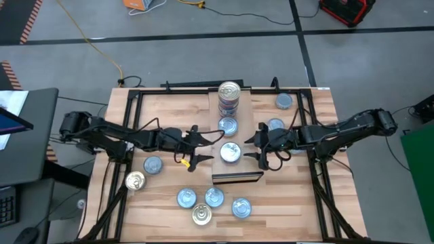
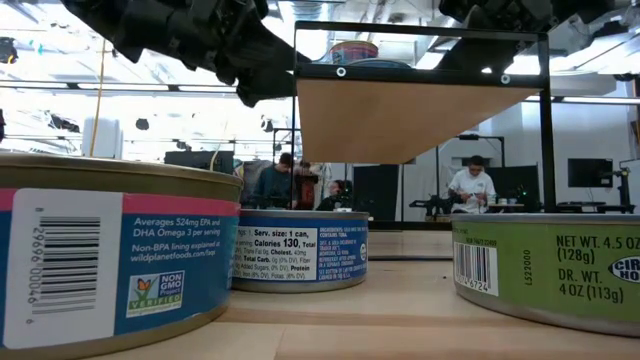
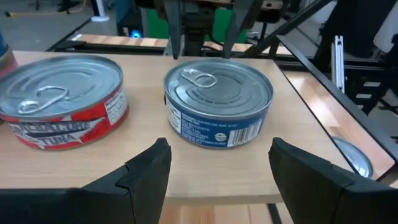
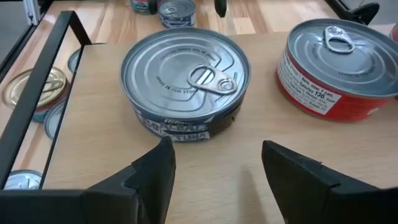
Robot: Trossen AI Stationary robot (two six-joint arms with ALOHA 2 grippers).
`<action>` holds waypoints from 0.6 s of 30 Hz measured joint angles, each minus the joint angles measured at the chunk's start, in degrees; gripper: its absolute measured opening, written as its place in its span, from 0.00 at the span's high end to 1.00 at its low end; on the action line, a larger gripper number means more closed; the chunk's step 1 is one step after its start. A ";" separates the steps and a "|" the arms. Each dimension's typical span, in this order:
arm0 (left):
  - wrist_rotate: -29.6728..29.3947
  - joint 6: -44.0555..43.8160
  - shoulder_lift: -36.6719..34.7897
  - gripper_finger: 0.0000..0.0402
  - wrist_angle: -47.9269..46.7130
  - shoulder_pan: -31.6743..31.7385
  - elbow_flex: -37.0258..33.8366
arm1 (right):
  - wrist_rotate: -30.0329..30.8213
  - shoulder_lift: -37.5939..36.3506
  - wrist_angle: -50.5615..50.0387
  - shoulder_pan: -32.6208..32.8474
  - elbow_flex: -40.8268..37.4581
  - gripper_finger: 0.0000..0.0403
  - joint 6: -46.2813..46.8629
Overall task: Stack canned seafood by type on shelf
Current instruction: Stack the blue tuna can on the shelf on top of the red tuna can
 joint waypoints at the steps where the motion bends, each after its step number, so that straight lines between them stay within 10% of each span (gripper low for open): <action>1: 0.00 -0.08 0.59 0.36 0.22 0.00 0.09 | 0.00 0.02 -0.06 0.02 0.00 0.34 0.01; 18: -5.32 3.64 10.74 0.36 -6.76 -1.83 10.85 | -0.09 6.53 6.95 0.04 -0.23 0.34 -1.85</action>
